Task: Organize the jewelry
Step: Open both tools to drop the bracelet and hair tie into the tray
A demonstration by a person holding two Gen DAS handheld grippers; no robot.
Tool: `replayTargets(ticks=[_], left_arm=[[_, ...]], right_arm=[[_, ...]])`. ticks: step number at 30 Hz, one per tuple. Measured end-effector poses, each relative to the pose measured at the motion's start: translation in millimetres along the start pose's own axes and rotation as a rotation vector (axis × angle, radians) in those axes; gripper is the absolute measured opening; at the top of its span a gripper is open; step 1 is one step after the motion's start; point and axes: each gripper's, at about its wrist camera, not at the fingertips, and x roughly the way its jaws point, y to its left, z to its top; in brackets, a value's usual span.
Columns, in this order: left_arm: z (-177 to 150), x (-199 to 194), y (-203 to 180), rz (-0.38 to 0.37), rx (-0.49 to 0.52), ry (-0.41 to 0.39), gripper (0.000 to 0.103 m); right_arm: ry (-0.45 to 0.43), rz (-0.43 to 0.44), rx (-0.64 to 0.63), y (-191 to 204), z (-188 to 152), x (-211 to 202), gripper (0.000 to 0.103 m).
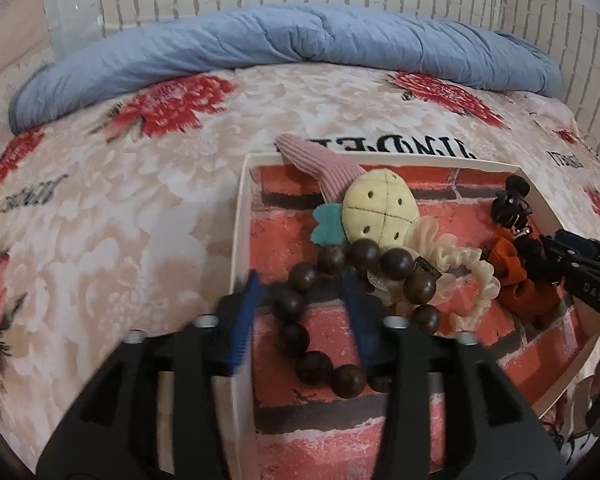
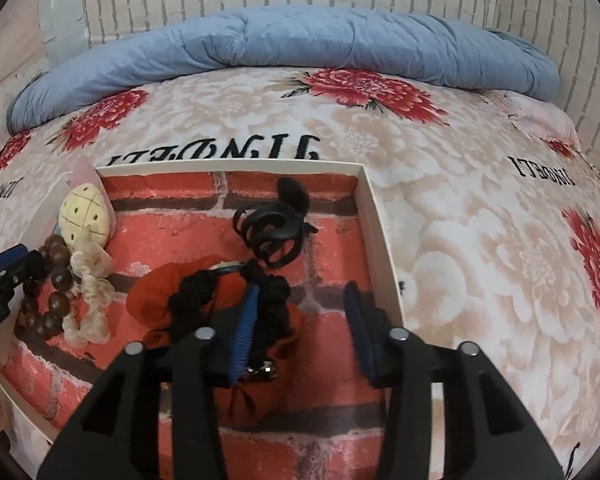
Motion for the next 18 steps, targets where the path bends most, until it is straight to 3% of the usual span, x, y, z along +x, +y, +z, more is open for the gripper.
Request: replayTargets(ticks=[8,14,18], left_arm=[[3.6,-33.5,-3.7,-0.027,-0.001,-0.09,0.086],[2.0,-66.2,-10.0,-0.014,0.007,-0.152,0.097],[-5.9,-89.6,-16.6,0.008,0.025,-0.163,0.098]], right_arm=[[-0.081,-0.024,-0.004,-1.3,5.5,-28.5,0.073],[-0.161,-0.023,0.013,-4.5,3.4,-64.5,0.084],[-0.209,0.0,0.026,-6.8,-4.4,-96.3,0.084]])
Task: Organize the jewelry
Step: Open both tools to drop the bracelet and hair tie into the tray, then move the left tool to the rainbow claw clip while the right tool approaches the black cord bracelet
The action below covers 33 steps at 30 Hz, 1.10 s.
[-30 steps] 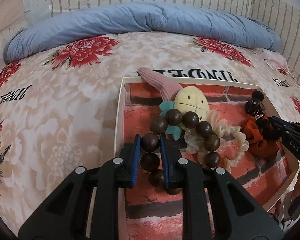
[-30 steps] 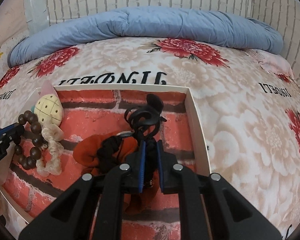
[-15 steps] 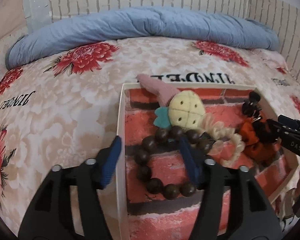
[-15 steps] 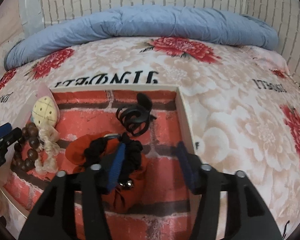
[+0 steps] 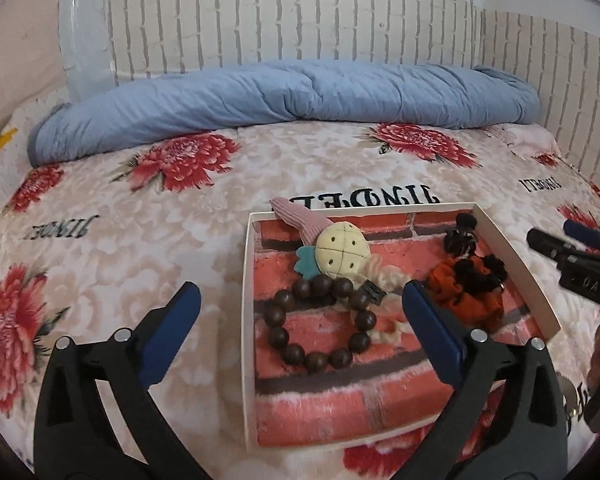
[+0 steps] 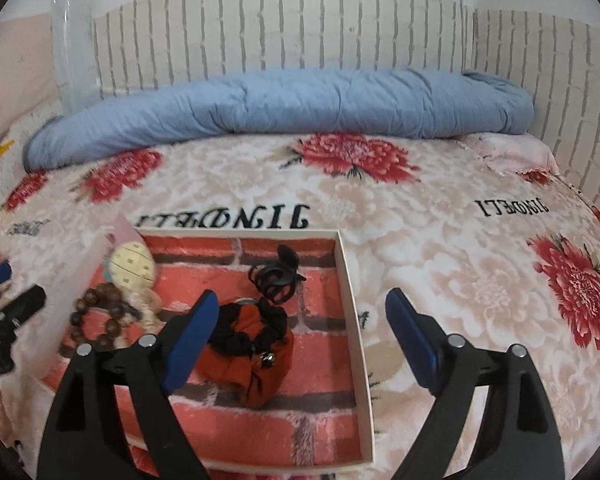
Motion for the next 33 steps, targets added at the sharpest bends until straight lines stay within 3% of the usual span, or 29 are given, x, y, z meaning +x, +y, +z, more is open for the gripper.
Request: replayTargets(ticks=[6,14,26,28,30,33], left_arm=[[-22.8,-44.8,6.6,0.032,-0.005,-0.003,0.098],[-80.3,-97.2,23.2,0.053,-0.038,0.039,0.098],[-153.8,-121.4,15.9,0.024,-0.085,0.132,0.098],[-161.7,-124.7,12.4,0.019,-0.089,0.138,0.098],[-166.0,-126.8,10.1,0.014,-0.095,0.143,0.098],[-171.7,-128.6,4.7,0.009,-0.091,0.151,0.098]], right_arm=[[-0.021,0.006,-0.012,-3.5,-27.6,-46.7,0.084],[0.006,0.011,-0.008,-12.2,-78.4,-90.6,0.084],[0.045,0.028,-0.039,-2.6,-127.5,-117.6,0.083],[0.051,0.032,-0.042,-2.2,-133.5,-120.4,0.08],[0.069,0.045,-0.047,-0.7,-137.4,-119.8,0.067],[0.086,0.056,-0.057,4.6,-143.1,-119.7,0.062]])
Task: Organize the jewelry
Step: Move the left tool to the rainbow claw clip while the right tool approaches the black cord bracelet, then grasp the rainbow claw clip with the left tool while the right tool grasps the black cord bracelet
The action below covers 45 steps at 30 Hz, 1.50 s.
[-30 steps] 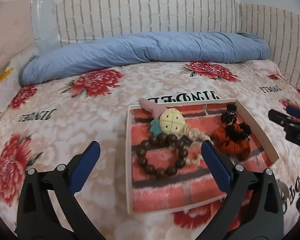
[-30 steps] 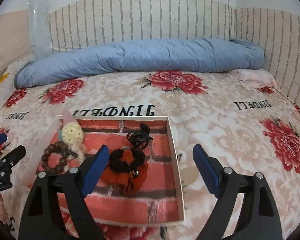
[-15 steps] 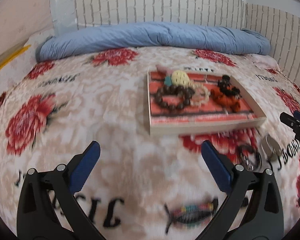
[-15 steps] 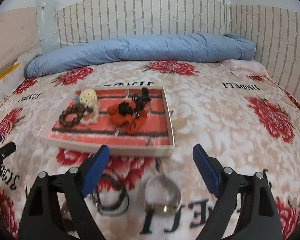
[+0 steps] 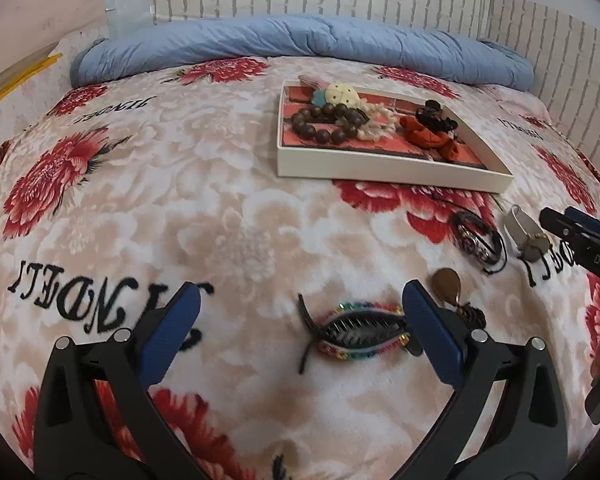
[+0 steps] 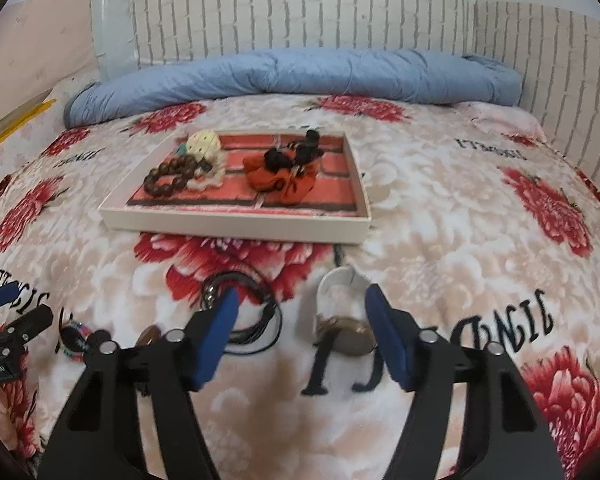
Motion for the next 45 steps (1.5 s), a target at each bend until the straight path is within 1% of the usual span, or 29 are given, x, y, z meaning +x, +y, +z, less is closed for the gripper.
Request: replayTargets(ticks=[1,3,11,16,18,20,25,28,32,37,40,43,45], left_arm=[[-1.5,-0.3,-2.5,0.002,0.003,0.002,0.098],[-3.7,-0.9,-6.6,0.0,0.008,0.004,0.098],[-12.5,7.4,-22.7,0.012,0.037,0.024,0.098],[-17.2,17.2,-28.1,0.013,0.051,0.047,0.098],[-18.5,20.1,-31.5,0.023,0.065,0.051,0.098],[-19.2,23.1,-34.6,0.037,0.077,0.053,0.098],[-17.8,29.2,-31.5,0.024,0.058,0.069,0.098],[-18.5,36.6,-29.2,0.008,0.043,0.093,0.098],[-20.0,42.5,-29.4,-0.005,0.036,0.116,0.098],[-20.2,48.0,-28.9,-0.018,0.027,0.134,0.098],[-19.4,48.6,-28.9,-0.025,0.027,0.133,0.095],[-19.7,47.5,-30.2,-0.028,0.034,0.128,0.092],[-19.5,47.3,-30.5,-0.03,0.037,0.126,0.089]], right_arm=[[0.003,0.002,-0.01,2.9,-1.3,0.2,0.061],[0.013,0.008,-0.026,9.2,-3.6,1.4,0.056],[0.055,0.018,-0.037,20.1,-9.2,16.4,0.054],[0.084,0.017,-0.021,16.9,-10.8,30.5,0.053],[0.097,0.022,-0.011,15.3,-10.8,36.7,0.05],[0.105,0.024,-0.003,14.4,-10.3,42.3,0.05],[0.118,0.022,-0.009,16.1,-8.1,50.9,0.05],[0.129,0.021,-0.01,17.7,-7.6,57.5,0.049],[0.149,0.021,-0.022,21.5,-8.4,67.1,0.046],[0.173,0.025,-0.016,22.2,-9.4,78.7,0.044],[0.176,0.027,-0.015,21.9,-9.5,80.1,0.039],[0.175,0.028,-0.019,22.8,-9.7,80.9,0.031],[0.173,0.025,-0.025,24.3,-9.9,81.1,0.022]])
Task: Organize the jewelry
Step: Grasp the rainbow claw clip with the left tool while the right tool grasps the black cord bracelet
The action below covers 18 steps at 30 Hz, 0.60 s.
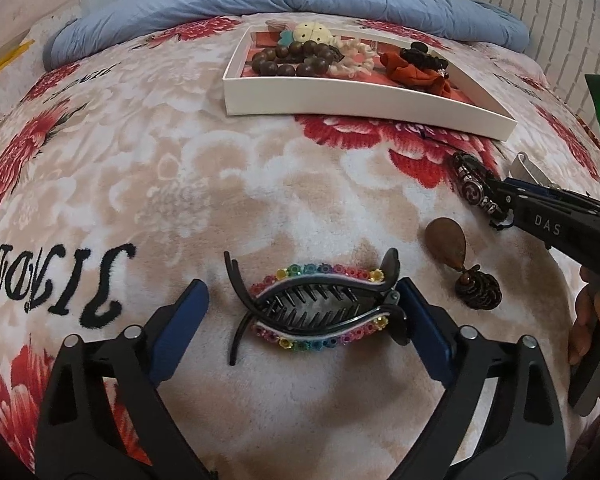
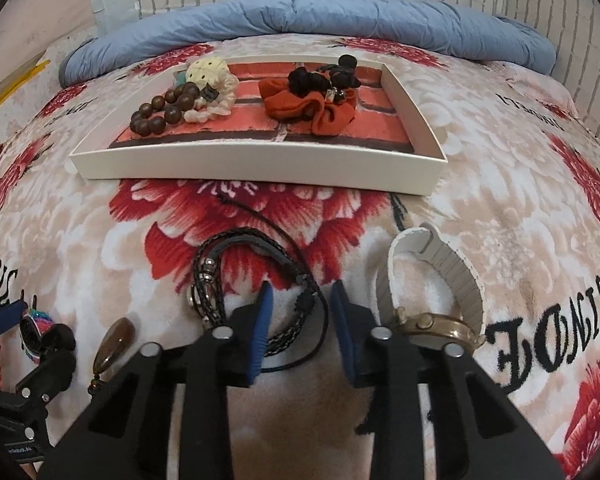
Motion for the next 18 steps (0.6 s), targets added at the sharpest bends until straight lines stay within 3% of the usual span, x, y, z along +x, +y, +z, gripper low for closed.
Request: replayTargets(ticks=[4,18], left_arm=[[-0.2,-2.5,-4.1,-0.009,0.019,-0.008,0.078],[4.2,-10.1,8.8,-0.011,-0.025,-0.026,0.073]], right_arm=[[0.0,0.005,0.01,-2.1,0.2,0.3,0.014],[-0.073,0.029,0.014,-3.7,4.8,-19.3,0.011]])
